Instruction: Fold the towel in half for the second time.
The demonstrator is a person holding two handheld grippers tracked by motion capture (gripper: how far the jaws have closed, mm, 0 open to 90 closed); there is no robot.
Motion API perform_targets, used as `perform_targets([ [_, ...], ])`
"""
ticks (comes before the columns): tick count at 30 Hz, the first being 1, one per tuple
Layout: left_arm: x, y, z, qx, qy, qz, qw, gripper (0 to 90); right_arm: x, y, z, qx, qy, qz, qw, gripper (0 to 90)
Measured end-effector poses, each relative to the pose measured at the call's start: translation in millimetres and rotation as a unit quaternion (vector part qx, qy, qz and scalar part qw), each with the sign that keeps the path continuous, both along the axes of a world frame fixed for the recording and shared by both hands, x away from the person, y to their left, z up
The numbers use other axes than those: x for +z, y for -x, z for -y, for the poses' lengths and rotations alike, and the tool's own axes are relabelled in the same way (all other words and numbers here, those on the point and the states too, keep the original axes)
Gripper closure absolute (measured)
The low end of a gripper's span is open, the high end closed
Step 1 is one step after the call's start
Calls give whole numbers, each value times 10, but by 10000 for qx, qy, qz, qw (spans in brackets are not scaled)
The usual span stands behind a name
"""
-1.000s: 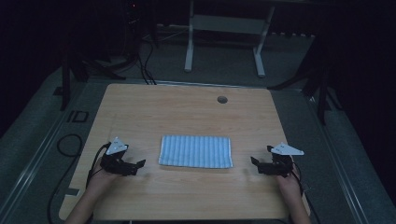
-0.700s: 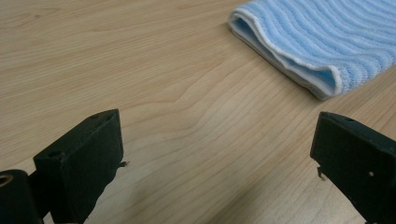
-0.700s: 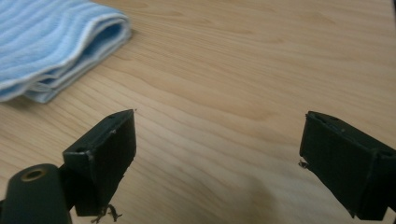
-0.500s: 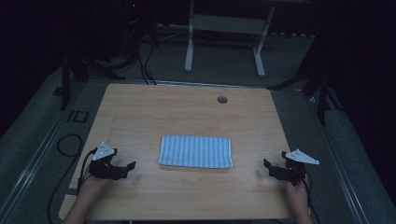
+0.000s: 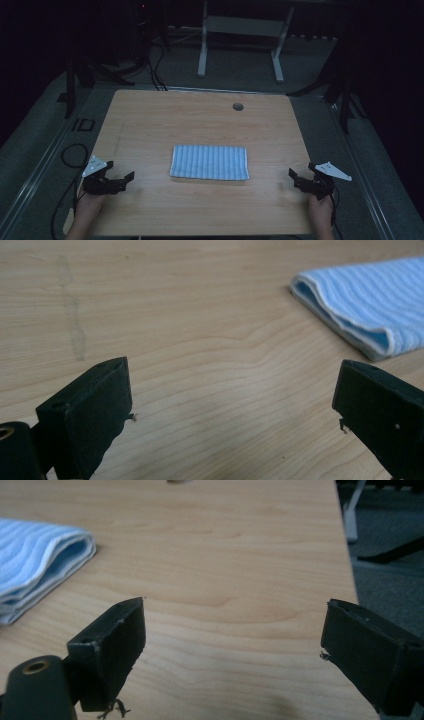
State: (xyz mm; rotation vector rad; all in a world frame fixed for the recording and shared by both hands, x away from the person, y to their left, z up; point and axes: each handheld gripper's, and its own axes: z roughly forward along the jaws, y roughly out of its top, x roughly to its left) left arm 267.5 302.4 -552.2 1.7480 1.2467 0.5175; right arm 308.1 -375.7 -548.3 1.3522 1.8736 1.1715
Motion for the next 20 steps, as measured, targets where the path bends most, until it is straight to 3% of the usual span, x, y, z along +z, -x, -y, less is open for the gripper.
perform_targets([
  [3,-4,21,-29,66,60,31,10000,30,12,13,37,-89,-99,145,9998,108],
  [8,-28,52,-30,94,32,63,9999,30,2,29,103,-107,-472,164,9987,108],
  [13,-26,70,-42,170,18,111,9998,30,-28,9,89,-225,-345,-4,9992,108],
  [20,-26,82,-69,231,110,140,9996,30,-26,15,79,-216,-296,23,9993,108],
])
